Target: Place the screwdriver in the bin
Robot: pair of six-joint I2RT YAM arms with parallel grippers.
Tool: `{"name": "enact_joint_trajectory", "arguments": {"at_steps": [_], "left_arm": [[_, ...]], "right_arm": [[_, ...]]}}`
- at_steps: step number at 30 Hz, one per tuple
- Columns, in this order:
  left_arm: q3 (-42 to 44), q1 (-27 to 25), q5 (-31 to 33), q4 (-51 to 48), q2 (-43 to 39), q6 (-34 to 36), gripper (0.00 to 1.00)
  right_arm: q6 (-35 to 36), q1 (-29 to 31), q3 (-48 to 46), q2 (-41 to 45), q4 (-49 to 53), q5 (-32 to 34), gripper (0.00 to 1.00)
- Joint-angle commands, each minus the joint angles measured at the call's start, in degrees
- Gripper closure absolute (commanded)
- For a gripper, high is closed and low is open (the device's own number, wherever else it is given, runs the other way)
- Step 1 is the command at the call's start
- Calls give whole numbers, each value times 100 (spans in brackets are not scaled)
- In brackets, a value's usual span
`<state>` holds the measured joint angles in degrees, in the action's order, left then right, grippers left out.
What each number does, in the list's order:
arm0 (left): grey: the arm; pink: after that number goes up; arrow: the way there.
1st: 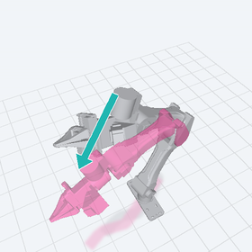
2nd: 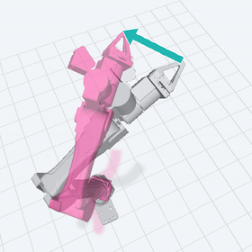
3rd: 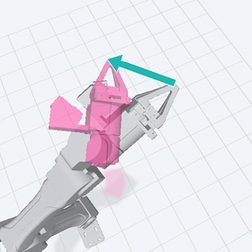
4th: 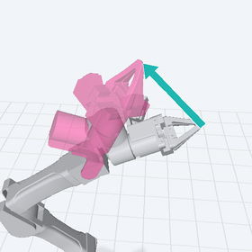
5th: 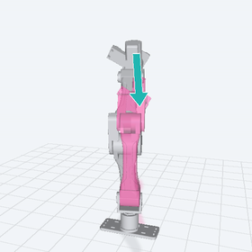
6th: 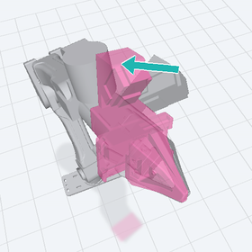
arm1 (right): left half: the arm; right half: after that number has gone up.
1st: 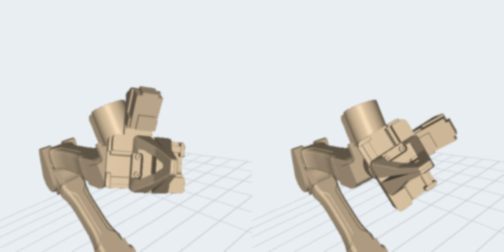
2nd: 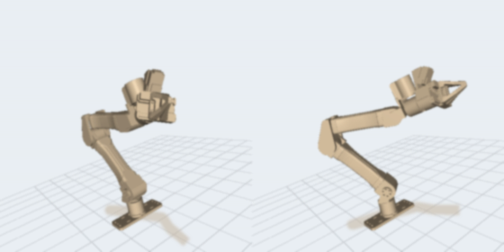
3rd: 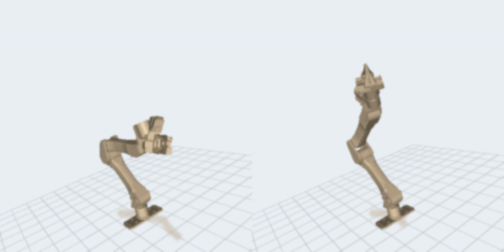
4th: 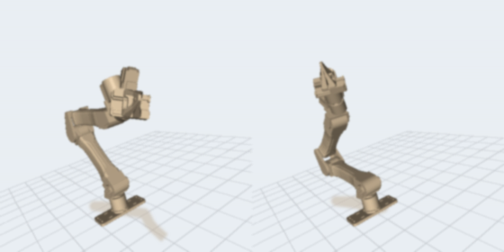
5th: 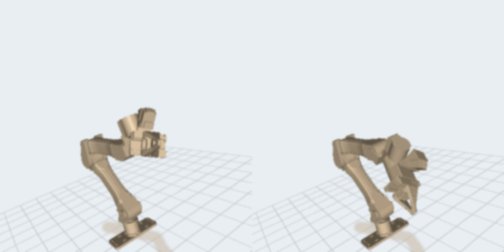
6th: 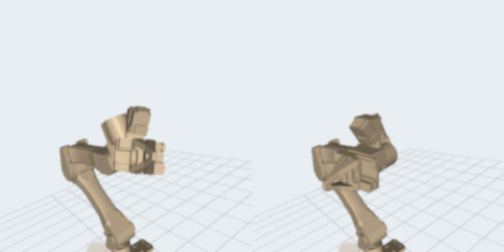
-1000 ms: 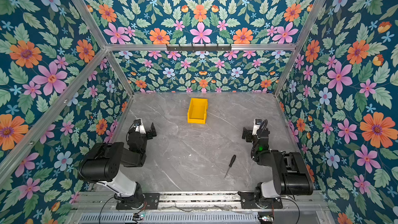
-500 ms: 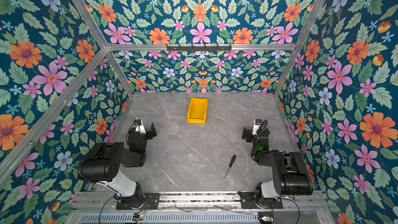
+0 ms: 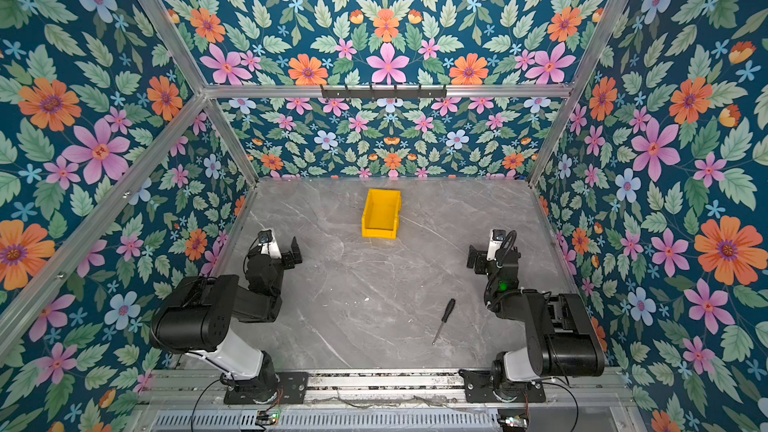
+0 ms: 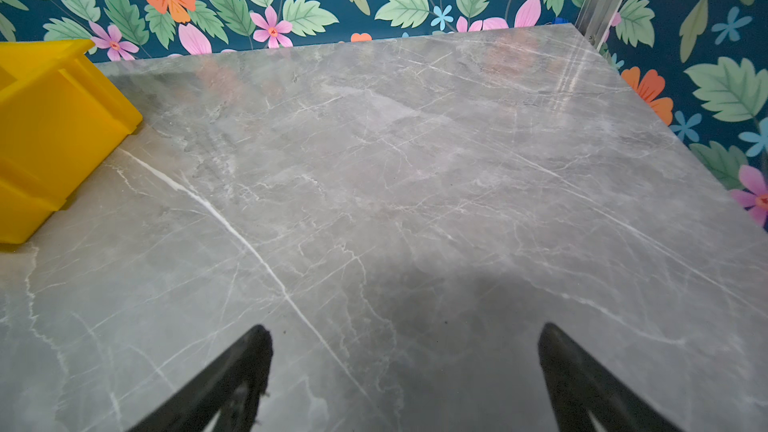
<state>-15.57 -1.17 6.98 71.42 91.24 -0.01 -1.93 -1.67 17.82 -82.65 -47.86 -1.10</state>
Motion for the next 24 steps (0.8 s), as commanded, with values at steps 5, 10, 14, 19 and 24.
{"name": "enact_joint_trajectory", "arguments": {"at_steps": [5,10,14,19,24], "left_arm": [[-25,-39,-627,-893,-1116,226,0],[-113,-298,-1020,-1577,-1901,554,0],[-277,-427,-1389,-2483,-2696,641,0],[-642,-721,-1691,-3929,-3512,893,0],[-1079,-1426,-1867,-5061,-3936,1556,0]], "right_arm": [[32,121,187,599,584,121,1],[47,158,546,1182,1658,149,1],[-454,268,878,1733,2692,360,1],[-1626,432,1425,2296,4443,381,1],[-2076,1020,1659,2651,5400,292,1]]}}
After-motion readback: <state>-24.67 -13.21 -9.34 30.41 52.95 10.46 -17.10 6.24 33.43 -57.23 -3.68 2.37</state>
